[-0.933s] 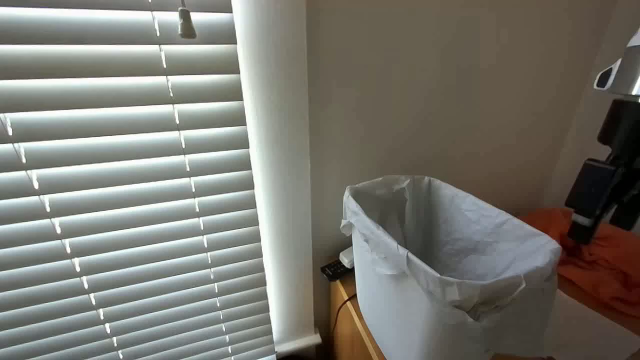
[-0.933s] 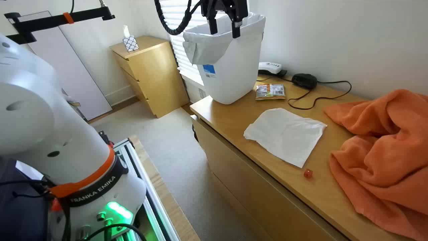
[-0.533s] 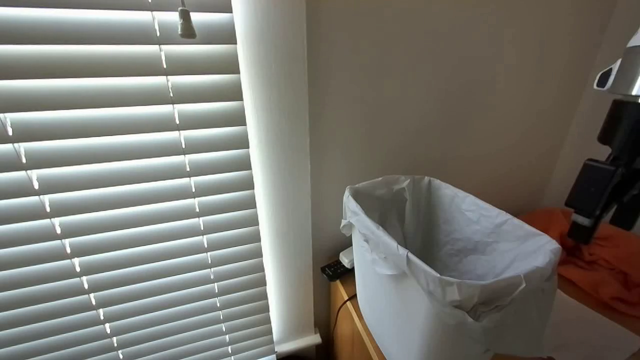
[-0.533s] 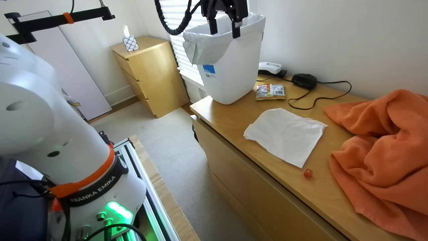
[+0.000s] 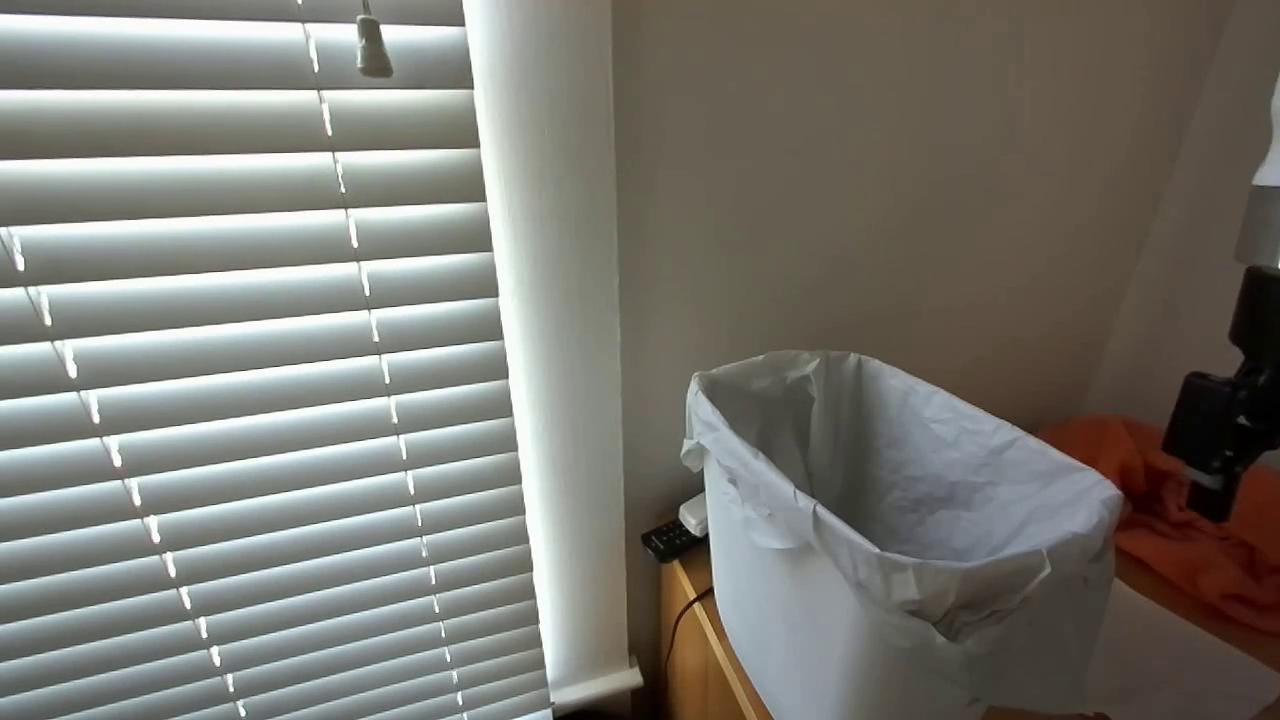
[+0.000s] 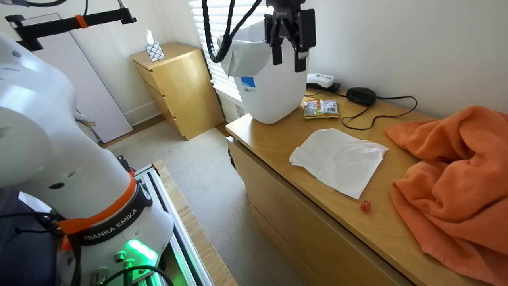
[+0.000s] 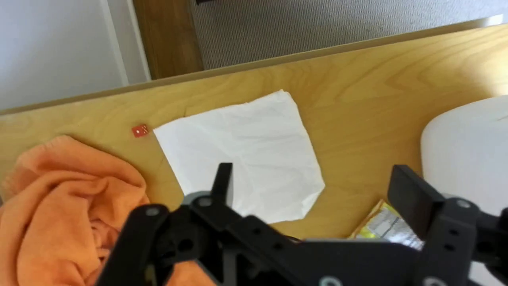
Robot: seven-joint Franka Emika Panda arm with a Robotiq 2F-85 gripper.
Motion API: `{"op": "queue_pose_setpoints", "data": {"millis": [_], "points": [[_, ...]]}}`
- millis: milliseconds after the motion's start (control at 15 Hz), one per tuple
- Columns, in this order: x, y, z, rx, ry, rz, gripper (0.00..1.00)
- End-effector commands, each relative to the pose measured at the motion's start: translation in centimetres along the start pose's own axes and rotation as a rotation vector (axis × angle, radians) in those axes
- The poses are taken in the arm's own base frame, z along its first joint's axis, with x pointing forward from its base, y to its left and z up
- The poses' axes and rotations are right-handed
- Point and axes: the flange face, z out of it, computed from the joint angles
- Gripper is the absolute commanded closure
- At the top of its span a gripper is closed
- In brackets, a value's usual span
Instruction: Pick up the red dice and put it on the white serviette, fold the white serviette diagonally in half
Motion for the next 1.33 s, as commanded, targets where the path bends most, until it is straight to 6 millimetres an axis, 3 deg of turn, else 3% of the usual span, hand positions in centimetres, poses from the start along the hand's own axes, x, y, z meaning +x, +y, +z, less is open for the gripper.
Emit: {"op": "queue_pose_setpoints", "data": {"millis": [0,333,800,1000,1067,1267], "points": [[0.5,3.5,3.7,0.015,-0.057,0.138,0.0],[1.3,8.9,9.7,0.053,-0.089,0.402,0.0],[1.3,15.5,15.7,0.025,-0.007,0.745,0.0],[1.1,17.1,17.4,0.071,0.013,0.864,0.0],[1.4,16.5,16.3,0.052,0.003,0.79,0.0],[1.4,17.2,17.2,0.06,0.005,0.834,0.0]]}}
